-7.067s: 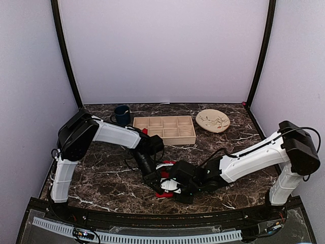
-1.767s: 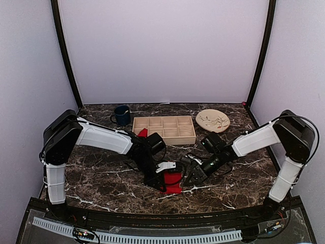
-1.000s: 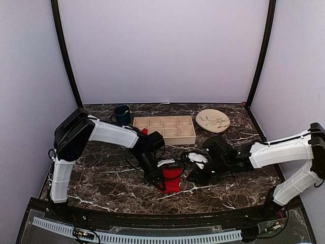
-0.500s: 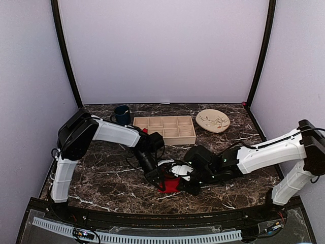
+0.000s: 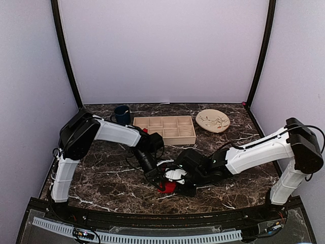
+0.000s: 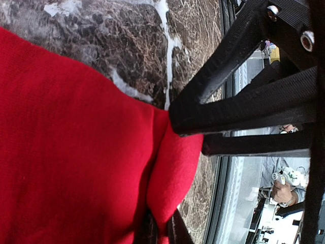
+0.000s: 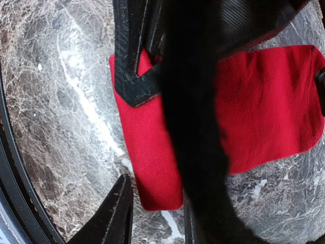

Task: Roll the socks
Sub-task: Roll the sock at the center of the board.

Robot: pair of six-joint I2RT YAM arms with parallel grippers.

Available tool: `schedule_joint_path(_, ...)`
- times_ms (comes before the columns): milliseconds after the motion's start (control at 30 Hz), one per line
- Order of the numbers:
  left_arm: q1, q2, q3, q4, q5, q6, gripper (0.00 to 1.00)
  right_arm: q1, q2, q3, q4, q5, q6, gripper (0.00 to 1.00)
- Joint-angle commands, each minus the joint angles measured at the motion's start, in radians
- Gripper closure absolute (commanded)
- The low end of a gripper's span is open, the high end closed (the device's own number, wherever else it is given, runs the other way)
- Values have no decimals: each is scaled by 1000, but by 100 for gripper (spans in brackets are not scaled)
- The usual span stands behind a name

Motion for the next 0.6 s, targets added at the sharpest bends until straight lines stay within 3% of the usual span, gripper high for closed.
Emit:
schedule_joint_path(0, 0, 22, 6, -53, -25, 18, 100, 9, 20, 32, 14, 29, -32, 66)
schedule_joint_path(400, -1, 31, 15, -59, -12, 18, 100, 9, 54, 55, 18, 29, -67, 66)
schedule_joint_path(567, 0, 33, 17, -58, -14, 16, 99, 6, 70, 58, 10, 12, -75, 77)
